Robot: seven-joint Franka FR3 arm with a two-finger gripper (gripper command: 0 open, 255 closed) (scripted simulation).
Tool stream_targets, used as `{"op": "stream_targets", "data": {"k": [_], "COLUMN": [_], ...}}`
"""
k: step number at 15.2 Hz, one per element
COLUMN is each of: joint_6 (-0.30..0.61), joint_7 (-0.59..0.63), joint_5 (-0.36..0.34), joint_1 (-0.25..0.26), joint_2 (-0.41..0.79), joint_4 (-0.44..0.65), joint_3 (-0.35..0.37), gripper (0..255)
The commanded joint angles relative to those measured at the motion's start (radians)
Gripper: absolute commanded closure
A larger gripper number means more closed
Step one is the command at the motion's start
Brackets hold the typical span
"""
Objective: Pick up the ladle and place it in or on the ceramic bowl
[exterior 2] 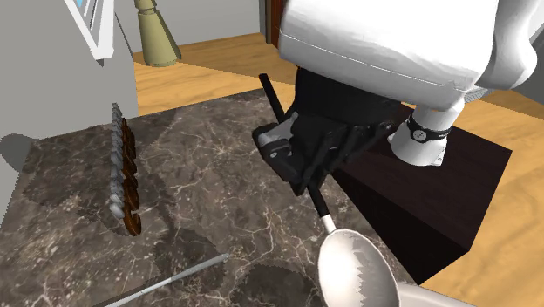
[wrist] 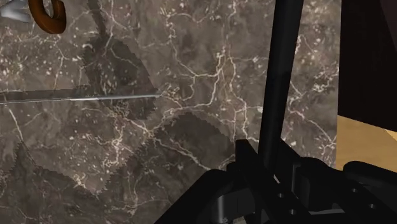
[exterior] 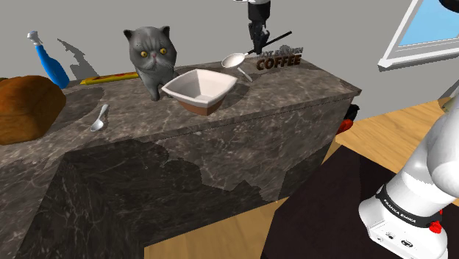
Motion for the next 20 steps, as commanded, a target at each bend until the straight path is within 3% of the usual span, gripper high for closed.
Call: {"op": "stream_targets", "data": {"k": [1, 7, 12, 16, 17, 20], "joint_6": [-0.017, -0.09, -0.181, -0.307, -0.404, -0.301], "joint_7": [0.044, 0.154, 0.234, 0.286, 0.294, 0.308], "joint_5": [-0.003, -0.007, -0.012, -0.016, -0.017, -0.017], "joint_1": [0.026, 0.1, 0.164, 0.217, 0.236, 0.236], "joint_2": [0.019, 0.131, 0.269, 0.446, 0.573, 0.491], "joint_4": [0.03, 0.199, 0.415, 0.71, 0.931, 0.745], "joint_3": [0.018, 0.061, 0.089, 0.102, 0.103, 0.104], "gripper": [255, 255, 255, 255, 255, 255]}}
